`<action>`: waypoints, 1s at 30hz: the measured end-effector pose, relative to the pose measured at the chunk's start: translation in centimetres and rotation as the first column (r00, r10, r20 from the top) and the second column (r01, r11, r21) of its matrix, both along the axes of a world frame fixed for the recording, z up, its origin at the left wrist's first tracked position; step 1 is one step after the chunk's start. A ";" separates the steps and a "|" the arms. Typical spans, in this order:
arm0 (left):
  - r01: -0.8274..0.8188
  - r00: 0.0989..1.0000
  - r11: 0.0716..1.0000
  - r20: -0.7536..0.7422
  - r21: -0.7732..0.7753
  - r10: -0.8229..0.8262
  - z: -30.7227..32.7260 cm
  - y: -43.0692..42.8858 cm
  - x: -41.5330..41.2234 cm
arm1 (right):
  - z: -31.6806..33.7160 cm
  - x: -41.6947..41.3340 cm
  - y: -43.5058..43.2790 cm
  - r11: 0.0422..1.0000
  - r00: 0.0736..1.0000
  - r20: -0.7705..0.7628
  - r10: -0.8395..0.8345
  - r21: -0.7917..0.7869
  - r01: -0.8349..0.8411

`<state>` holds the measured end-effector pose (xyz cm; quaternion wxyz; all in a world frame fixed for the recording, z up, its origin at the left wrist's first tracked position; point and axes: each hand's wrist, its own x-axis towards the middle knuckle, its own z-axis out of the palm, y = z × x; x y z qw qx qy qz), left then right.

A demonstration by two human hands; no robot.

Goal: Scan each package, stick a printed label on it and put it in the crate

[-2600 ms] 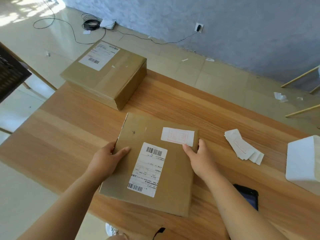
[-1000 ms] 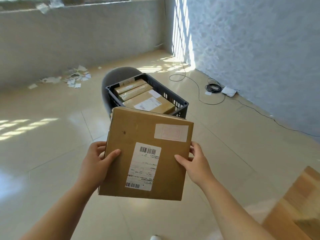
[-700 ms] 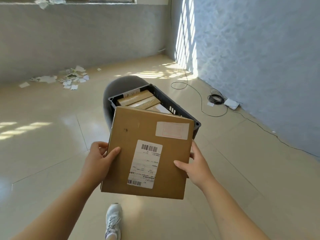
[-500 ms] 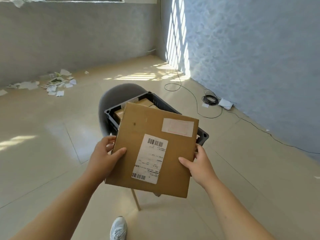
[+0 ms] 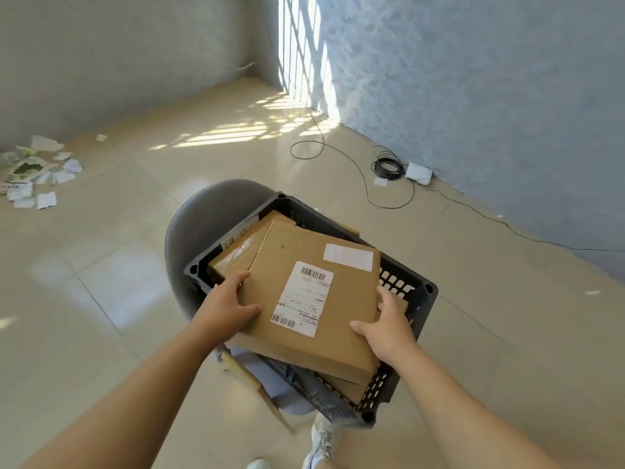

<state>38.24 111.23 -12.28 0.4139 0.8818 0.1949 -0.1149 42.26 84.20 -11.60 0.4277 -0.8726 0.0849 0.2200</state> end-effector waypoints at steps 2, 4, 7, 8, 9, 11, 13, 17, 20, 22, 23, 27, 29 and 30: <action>0.031 0.999 0.996 -0.022 0.081 -0.029 -1.2 0.8 1.3 | -0.7 1.2 0.5 0.993 0.995 -0.033 0.096 -0.064 -0.098; 0.063 0.998 0.985 -0.007 0.158 -0.062 -2.3 1.6 2.5 | -1.4 2.6 1.0 0.974 0.983 -0.058 0.173 -0.137 -0.179; 0.050 0.998 0.980 0.015 0.192 -0.054 -3.3 2.6 4.5 | -2.1 5.1 1.9 0.959 0.972 -0.086 0.219 -0.165 -0.231; 0.034 0.999 0.976 0.018 0.214 -0.038 -3.5 2.9 5.2 | -2.3 5.8 2.3 0.958 0.970 -0.090 0.227 -0.156 -0.239; 0.012 1.000 0.967 0.020 0.253 -0.017 -3.7 3.1 5.9 | -2.4 6.4 2.8 0.957 0.967 -0.092 0.236 -0.150 -0.248; -0.036 0.999 0.929 0.014 0.368 0.033 -4.0 3.6 6.8 | -2.6 7.4 3.9 0.948 0.960 -0.094 0.264 -0.160 -0.276; -0.034 0.999 0.900 -0.022 0.434 0.048 -4.2 4.1 7.6 | -2.8 7.8 5.2 0.934 0.951 -0.091 0.295 -0.182 -0.307; 0.060 0.997 0.905 -0.070 0.422 -0.034 -4.5 5.2 8.7 | -3.0 8.3 7.7 0.914 0.937 -0.077 0.340 -0.207 -0.348; 0.131 0.991 0.890 -0.079 0.436 -0.107 -4.4 6.6 9.1 | -2.8 8.7 9.4 0.907 0.936 -0.086 0.340 -0.232 -0.351; 0.195 0.981 0.878 -0.093 0.438 -0.171 -4.4 7.8 9.5 | -2.6 8.7 10.5 0.904 0.935 -0.087 0.344 -0.238 -0.355; 0.220 0.976 0.876 -0.097 0.429 -0.198 -4.4 8.4 9.7 | -2.6 8.6 11.0 0.905 0.936 -0.087 0.341 -0.238 -0.351; 0.335 0.942 0.845 -0.134 0.416 -0.307 -4.0 10.1 10.2 | -2.4 7.7 12.5 0.899 0.950 -0.096 0.297 -0.307 -0.312; 0.385 0.923 0.821 -0.145 0.422 -0.358 -3.9 10.6 9.9 | -2.2 7.3 13.0 0.897 0.959 -0.100 0.267 -0.339 -0.285; 0.402 0.915 0.814 -0.149 0.420 -0.375 -3.9 10.7 9.8 | -2.0 7.3 13.1 0.896 0.960 -0.112 0.256 -0.346 -0.279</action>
